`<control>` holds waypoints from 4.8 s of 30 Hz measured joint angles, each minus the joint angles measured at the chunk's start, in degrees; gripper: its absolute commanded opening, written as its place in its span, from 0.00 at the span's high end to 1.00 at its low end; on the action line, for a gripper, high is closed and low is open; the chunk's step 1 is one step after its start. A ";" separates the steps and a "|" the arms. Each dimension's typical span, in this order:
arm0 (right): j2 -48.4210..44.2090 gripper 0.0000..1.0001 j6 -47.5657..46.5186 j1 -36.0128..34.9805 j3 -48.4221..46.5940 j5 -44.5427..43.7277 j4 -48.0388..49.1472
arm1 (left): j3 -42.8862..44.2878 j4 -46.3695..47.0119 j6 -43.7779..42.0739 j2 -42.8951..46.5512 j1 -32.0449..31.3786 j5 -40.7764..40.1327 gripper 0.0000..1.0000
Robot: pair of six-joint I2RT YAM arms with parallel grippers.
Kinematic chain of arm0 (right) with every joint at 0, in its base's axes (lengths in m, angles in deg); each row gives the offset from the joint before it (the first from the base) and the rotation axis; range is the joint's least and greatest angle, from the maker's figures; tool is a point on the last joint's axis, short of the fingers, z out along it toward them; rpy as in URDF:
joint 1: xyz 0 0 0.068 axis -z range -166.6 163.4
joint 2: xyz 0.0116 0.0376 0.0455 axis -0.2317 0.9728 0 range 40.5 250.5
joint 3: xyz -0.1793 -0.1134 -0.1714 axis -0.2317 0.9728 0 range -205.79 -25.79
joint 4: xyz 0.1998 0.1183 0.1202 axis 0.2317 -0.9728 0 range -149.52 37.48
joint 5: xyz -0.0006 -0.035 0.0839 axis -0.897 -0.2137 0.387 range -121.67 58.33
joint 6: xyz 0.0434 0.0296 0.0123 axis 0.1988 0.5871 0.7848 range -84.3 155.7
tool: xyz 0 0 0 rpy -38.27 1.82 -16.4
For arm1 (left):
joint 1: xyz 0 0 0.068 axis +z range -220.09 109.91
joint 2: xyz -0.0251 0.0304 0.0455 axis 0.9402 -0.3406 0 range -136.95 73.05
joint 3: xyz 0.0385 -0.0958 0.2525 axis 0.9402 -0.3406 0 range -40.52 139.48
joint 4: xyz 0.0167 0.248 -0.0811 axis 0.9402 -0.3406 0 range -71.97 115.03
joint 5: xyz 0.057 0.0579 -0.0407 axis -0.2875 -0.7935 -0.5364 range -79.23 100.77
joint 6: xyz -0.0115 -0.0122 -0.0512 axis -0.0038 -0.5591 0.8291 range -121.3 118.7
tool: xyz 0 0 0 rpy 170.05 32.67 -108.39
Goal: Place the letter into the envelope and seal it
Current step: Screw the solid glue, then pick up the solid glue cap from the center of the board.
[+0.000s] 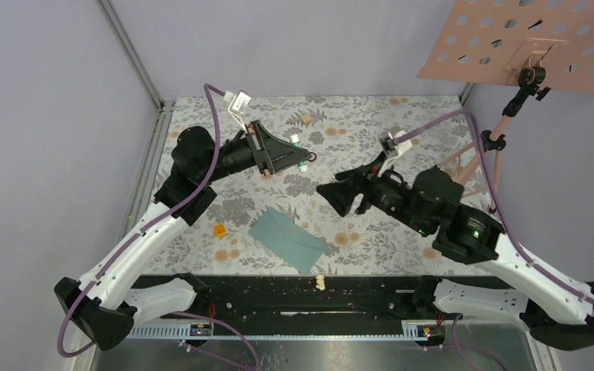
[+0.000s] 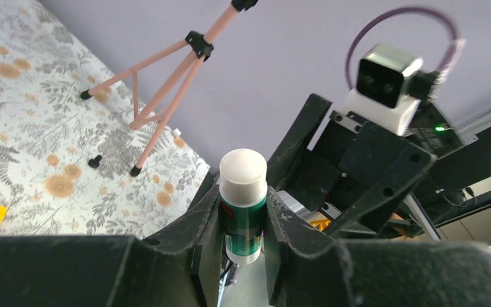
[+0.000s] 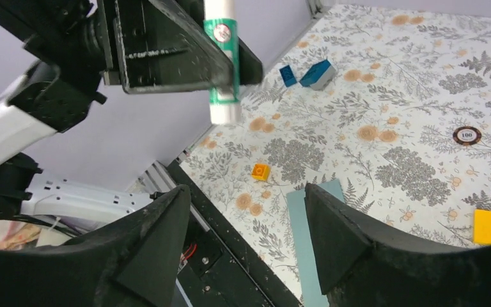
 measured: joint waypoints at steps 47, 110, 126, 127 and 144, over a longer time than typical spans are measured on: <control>25.35 0.74 62.73 14.47 11.74 57.37 92.56 | -7.61 51.10 33.51 -3.13 3.04 14.51 1.00; 1.68 0.40 0.55 4.48 0.98 8.15 0.28 | -1.22 9.84 1.18 -0.83 3.52 17.68 1.00; -23.87 0.09 6.67 4.59 11.08 -32.15 -32.37 | -3.06 -4.59 -35.12 12.74 2.75 22.64 1.00; -24.30 0.08 8.46 4.59 11.19 -33.66 -34.45 | -3.15 -6.32 -37.33 13.03 2.67 21.94 1.00; -20.65 0.01 29.18 4.59 10.95 -44.02 -60.08 | -3.17 -20.52 -56.33 11.32 1.90 11.91 1.00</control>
